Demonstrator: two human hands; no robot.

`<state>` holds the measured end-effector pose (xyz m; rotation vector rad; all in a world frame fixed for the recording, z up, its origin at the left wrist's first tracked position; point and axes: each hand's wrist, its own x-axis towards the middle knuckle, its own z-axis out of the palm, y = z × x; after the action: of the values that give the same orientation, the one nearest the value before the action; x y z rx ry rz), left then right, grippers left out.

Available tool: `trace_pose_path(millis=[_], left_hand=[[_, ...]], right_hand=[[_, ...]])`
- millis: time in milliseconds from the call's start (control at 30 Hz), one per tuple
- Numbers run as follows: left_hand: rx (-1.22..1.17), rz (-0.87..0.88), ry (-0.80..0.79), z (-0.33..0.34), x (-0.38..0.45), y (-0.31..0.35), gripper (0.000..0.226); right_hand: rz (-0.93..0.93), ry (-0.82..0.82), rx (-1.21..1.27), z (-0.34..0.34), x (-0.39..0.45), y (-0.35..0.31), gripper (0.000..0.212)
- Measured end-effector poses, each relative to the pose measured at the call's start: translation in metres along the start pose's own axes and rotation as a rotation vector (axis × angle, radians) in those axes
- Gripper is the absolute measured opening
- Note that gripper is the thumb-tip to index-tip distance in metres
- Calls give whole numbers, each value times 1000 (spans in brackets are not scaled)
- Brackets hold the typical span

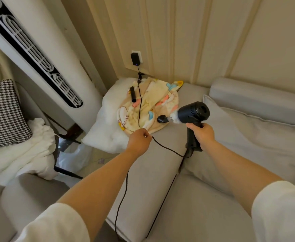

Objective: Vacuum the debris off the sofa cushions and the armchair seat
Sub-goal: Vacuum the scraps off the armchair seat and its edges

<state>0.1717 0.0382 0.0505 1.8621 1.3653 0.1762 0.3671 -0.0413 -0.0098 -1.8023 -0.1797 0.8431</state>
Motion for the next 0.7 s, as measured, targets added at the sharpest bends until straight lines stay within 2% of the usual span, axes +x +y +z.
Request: trace_pose_path(millis=[133,267,500,600,700], left_hand=[[13,-24,-37,10,10,5,16],[21,-6,-31,20,21,14,15],[-28,-57,61,16,45,11,8],[-56,-90,86,15,56,-3,6],[-53,-115,105,20,70,-23,4]], right_hand=[[-65,-6,-77,-7,5,0,28],[-79,22,9,-8,16,-8,32],[117,46,280,29,48,-12,47],[197,25,364,47,63,-3,37],[281,-98,434,66,80,11,27]])
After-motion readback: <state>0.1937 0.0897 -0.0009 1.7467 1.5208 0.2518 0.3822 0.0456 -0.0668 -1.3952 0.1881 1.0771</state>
